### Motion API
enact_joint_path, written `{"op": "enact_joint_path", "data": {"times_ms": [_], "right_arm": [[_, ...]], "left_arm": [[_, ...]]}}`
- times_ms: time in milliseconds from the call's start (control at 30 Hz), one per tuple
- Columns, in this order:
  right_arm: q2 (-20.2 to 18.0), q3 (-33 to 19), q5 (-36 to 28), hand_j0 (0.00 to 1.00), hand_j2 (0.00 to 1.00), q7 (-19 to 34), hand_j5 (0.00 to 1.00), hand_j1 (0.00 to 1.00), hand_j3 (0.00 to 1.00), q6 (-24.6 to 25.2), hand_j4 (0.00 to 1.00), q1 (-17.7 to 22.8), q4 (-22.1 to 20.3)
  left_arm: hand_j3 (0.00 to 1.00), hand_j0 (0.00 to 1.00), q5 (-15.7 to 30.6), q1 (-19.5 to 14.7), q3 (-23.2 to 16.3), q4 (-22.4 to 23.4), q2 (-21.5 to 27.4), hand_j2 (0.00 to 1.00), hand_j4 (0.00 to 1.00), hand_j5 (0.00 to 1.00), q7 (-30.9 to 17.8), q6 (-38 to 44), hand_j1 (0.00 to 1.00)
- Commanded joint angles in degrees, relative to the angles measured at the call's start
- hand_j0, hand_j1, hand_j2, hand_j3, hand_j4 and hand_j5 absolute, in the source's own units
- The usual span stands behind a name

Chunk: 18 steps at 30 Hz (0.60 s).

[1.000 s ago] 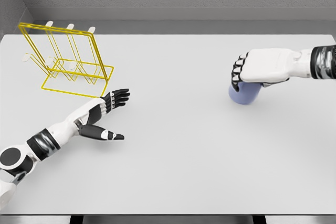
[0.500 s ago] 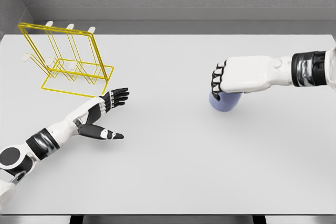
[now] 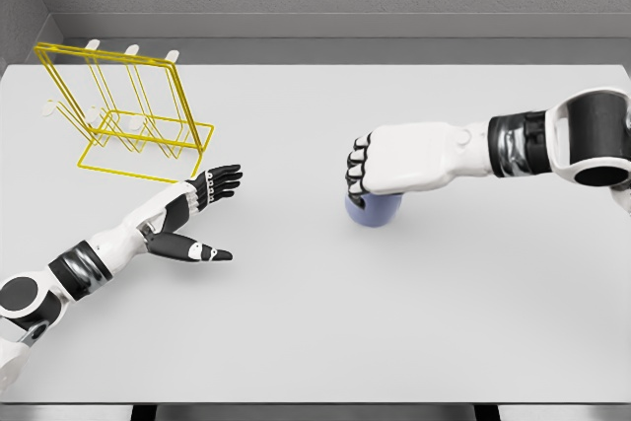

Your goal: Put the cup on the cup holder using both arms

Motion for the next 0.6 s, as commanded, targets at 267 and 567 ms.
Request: {"op": "enact_joint_path", "data": {"times_ms": [267,567], "right_arm": [[5.0,2.3,0.7,0.51,0.51,0.0,0.51,0.51,0.51,0.1,0.51,-0.1,0.0],[8.0,2.9,2.7,0.52,0.52,0.0,0.52,0.52,0.52,0.1,0.52,-0.2,0.6]], "left_arm": [[1.00,1.00,0.3,0.0,0.0,0.0,0.0,1.00,1.00,1.00,0.0,0.0,1.00],[1.00,1.00,0.3,0.0,0.0,-0.1,0.0,1.00,1.00,1.00,0.0,0.0,1.00]]}}
